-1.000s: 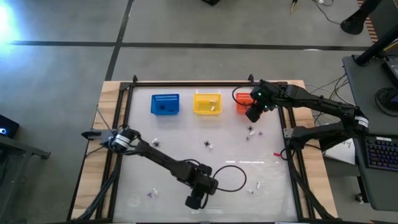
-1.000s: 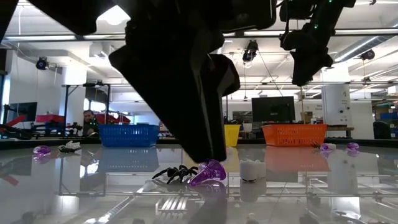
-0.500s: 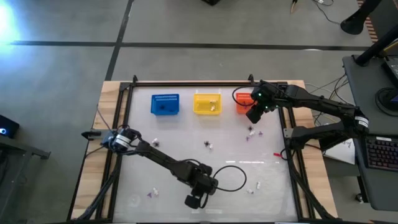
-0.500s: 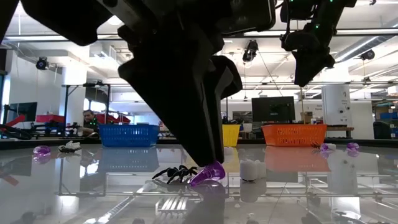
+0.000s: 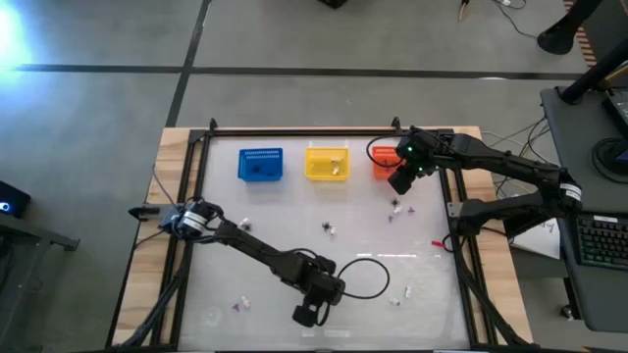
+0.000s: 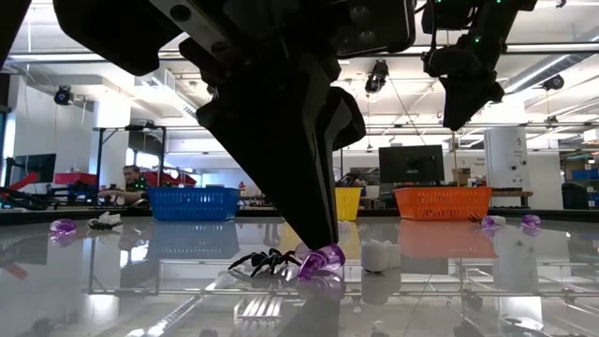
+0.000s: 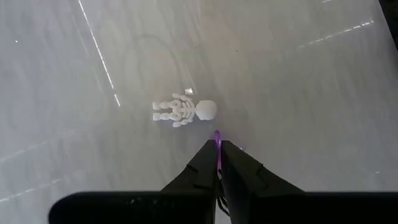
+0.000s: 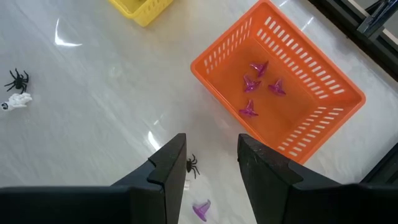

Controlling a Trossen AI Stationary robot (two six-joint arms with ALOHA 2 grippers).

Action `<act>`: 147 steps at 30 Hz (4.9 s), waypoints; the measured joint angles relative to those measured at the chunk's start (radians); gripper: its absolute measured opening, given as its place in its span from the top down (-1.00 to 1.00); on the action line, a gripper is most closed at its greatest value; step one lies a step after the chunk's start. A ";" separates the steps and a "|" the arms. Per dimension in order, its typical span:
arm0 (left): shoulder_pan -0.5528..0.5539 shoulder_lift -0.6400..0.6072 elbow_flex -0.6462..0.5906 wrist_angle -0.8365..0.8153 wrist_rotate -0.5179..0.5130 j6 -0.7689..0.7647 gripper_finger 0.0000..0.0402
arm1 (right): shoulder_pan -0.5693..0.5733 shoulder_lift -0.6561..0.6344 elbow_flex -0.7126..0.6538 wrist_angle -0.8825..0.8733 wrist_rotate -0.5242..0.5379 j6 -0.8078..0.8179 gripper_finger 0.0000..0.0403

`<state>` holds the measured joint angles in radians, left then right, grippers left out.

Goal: Sort Halloween decoration
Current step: Put the purple witch hat toy into the orange basket

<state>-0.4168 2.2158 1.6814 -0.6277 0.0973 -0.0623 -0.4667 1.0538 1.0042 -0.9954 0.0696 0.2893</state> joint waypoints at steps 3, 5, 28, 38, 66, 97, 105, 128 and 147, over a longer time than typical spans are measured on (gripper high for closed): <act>0.000 0.000 0.006 -0.002 0.000 -0.001 1.00 | 0.000 0.000 0.000 -0.001 0.000 -0.001 0.32; 0.000 -0.003 0.008 -0.003 0.000 -0.002 1.00 | 0.000 0.000 0.000 -0.001 0.000 -0.001 0.32; 0.149 -0.068 0.059 -0.122 -0.054 0.107 1.00 | 0.000 -0.146 0.000 -0.059 0.000 -0.002 0.32; 0.297 -0.112 0.059 -0.098 -0.053 0.242 1.00 | 0.000 -0.206 0.000 -0.068 0.001 -0.012 0.32; 0.789 -0.139 0.059 0.294 0.289 0.476 1.00 | 0.000 -0.215 0.000 -0.038 0.114 -0.027 0.32; 0.853 0.044 0.235 0.511 0.385 0.341 1.00 | 0.000 -0.214 0.000 0.006 0.114 -0.027 0.32; 0.856 0.238 0.636 0.183 0.419 0.375 1.00 | 0.000 -0.216 0.000 -0.002 0.106 -0.011 0.32; 0.864 0.270 0.656 0.131 0.399 0.401 1.00 | 0.000 -0.216 0.000 -0.020 0.107 -0.012 0.32; 0.873 0.270 0.673 0.201 0.383 0.274 1.00 | 0.000 -0.216 0.000 -0.017 0.109 -0.019 0.32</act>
<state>0.4565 2.4859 2.3547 -0.4267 0.4807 0.2113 -0.4671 0.8375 1.0039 -1.0126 0.1791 0.2699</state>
